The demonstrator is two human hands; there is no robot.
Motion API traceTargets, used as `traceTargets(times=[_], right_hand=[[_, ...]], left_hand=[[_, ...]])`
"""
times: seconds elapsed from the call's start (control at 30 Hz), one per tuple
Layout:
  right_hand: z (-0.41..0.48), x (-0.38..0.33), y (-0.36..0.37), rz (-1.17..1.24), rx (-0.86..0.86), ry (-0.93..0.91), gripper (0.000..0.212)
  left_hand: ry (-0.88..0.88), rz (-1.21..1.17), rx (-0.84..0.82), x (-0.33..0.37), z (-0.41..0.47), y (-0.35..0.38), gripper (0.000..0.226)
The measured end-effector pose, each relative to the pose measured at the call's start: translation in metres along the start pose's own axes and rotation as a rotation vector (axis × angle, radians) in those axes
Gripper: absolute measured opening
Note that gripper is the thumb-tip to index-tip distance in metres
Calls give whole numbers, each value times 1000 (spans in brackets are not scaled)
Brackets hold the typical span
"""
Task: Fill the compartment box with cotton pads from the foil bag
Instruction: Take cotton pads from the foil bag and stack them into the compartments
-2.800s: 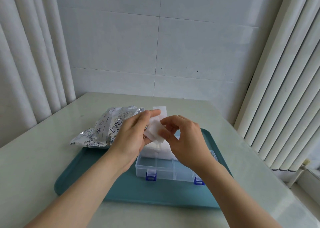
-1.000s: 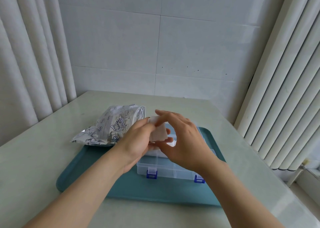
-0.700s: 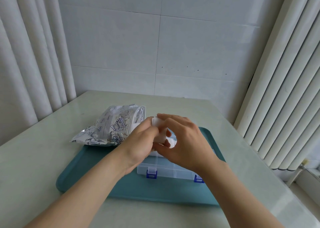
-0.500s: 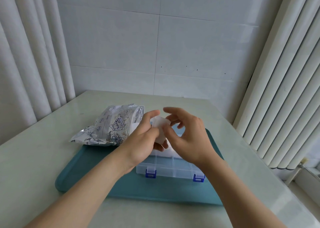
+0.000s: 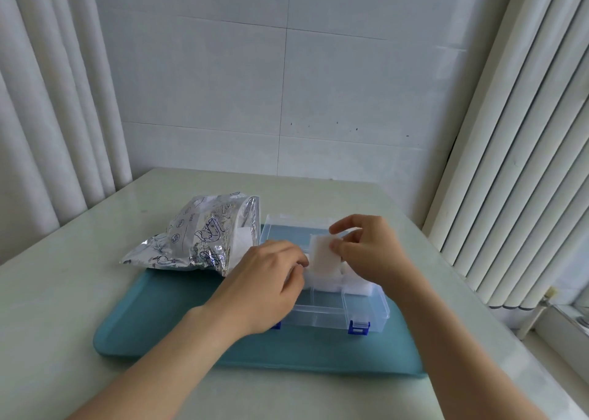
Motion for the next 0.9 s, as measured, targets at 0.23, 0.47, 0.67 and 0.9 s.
traceTargets(times=[0.23,0.47,0.67,0.9], right_hand=[[1,-6,9,-328,-51,-139,21],[-4,-5,17,-637,-15,-210,19],[-8,-16,17,-803,52,-285,14],[-7,-10,27,-908,-28,-321,30]], left_hand=[[-35,-20,-38,-5,1,5,24],[-2,16,-74,-6,1,11,27],[-7,34,-96,-8,1,15,36],[-9,32,-94,-9,1,15,30]])
Point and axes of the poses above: each hand's wrist, its own z-axis towards the middle knuckle, its own y-axis out of the palm, x = y × z, the point moved 6 cm from there along z, towards the middle knuckle, and after that the axes turned 1 degree about -y, right-handed, at the moved point
